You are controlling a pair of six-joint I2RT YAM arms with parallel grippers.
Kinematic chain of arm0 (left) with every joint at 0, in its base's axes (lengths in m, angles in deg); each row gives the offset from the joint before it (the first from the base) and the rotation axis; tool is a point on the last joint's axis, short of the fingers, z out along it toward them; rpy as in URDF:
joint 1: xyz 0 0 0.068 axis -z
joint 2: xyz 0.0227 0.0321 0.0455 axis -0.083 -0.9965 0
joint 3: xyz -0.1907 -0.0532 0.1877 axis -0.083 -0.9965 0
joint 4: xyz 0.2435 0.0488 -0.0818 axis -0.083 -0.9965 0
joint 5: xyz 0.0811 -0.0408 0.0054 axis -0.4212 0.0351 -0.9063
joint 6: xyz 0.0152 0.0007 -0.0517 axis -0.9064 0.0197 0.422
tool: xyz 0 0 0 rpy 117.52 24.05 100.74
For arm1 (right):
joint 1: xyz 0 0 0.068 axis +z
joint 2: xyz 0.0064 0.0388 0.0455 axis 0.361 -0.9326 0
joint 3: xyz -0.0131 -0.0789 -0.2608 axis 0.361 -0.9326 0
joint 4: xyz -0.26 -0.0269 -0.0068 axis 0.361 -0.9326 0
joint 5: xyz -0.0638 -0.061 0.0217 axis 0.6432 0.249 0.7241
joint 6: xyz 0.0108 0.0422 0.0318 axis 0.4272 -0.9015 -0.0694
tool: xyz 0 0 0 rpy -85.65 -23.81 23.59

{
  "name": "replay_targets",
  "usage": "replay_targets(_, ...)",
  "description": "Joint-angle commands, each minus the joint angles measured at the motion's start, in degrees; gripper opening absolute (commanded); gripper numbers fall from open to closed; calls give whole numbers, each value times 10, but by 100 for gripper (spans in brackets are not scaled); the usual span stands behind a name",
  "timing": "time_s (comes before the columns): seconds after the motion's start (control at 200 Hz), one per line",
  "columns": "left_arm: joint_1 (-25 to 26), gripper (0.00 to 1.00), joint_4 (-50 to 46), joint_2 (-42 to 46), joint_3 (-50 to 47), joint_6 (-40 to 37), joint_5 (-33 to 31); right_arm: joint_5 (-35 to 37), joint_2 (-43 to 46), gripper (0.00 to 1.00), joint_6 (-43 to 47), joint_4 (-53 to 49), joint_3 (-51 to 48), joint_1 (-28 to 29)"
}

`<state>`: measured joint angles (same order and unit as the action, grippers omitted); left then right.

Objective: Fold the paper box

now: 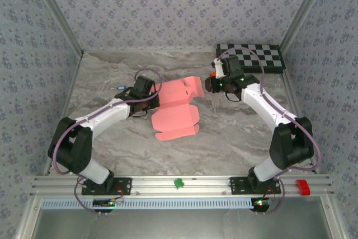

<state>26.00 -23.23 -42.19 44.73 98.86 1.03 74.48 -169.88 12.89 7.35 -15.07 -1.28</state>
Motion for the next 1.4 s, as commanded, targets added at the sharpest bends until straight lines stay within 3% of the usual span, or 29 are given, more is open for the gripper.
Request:
replay_targets(0.0,2,0,22,24,8,-8,10,-41,-16,33,14,29,-5,-3)
replay_targets(0.755,3,0,25,15,17,-10,21,-175,-47,36,47,43,-3,15)
replay_targets(1.394,3,0,23,10,20,-6,24,-212,-76,38,68,35,14,49)
